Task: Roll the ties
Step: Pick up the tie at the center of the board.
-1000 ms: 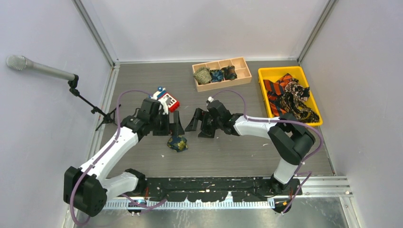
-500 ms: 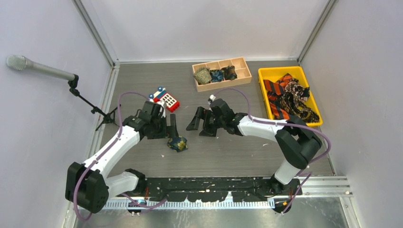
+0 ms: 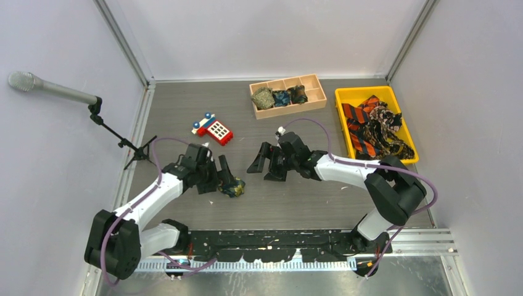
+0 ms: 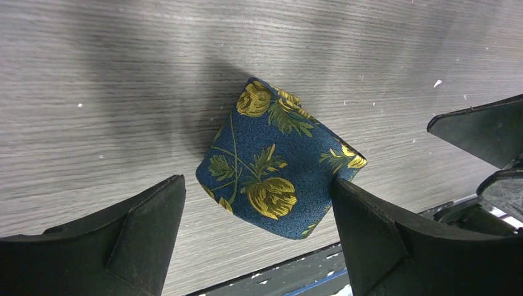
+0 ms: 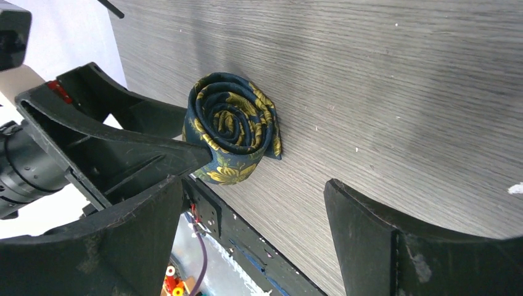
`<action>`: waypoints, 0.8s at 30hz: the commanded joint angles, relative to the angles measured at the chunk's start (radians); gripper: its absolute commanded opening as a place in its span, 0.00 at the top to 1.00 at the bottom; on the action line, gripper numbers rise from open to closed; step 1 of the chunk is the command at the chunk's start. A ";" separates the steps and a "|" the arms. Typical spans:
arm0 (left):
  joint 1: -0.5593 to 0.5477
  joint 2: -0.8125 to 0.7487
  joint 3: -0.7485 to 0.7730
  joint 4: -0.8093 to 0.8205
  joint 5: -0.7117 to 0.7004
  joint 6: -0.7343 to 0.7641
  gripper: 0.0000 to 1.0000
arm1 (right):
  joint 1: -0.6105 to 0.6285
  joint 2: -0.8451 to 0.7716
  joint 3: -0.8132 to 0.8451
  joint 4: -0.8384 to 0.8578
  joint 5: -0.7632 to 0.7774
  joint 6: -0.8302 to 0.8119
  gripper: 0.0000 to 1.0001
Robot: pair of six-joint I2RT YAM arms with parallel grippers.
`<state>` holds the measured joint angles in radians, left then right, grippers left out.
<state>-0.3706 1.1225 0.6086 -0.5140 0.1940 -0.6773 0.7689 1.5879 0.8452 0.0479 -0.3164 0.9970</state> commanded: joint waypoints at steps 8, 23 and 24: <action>0.004 -0.154 -0.153 0.117 -0.016 -0.299 0.14 | -0.015 -0.057 -0.014 0.028 -0.004 -0.014 0.11; 0.003 -0.330 -0.220 0.137 -0.103 -0.398 0.18 | -0.014 -0.046 -0.024 0.056 -0.015 -0.006 0.12; 0.004 -0.326 -0.194 0.104 -0.110 -0.363 0.17 | -0.014 -0.047 -0.024 0.056 -0.015 -0.008 0.12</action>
<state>-0.3706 0.8040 0.3447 -0.3763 0.1333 -1.1187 0.7570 1.5772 0.8242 0.0601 -0.3206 0.9974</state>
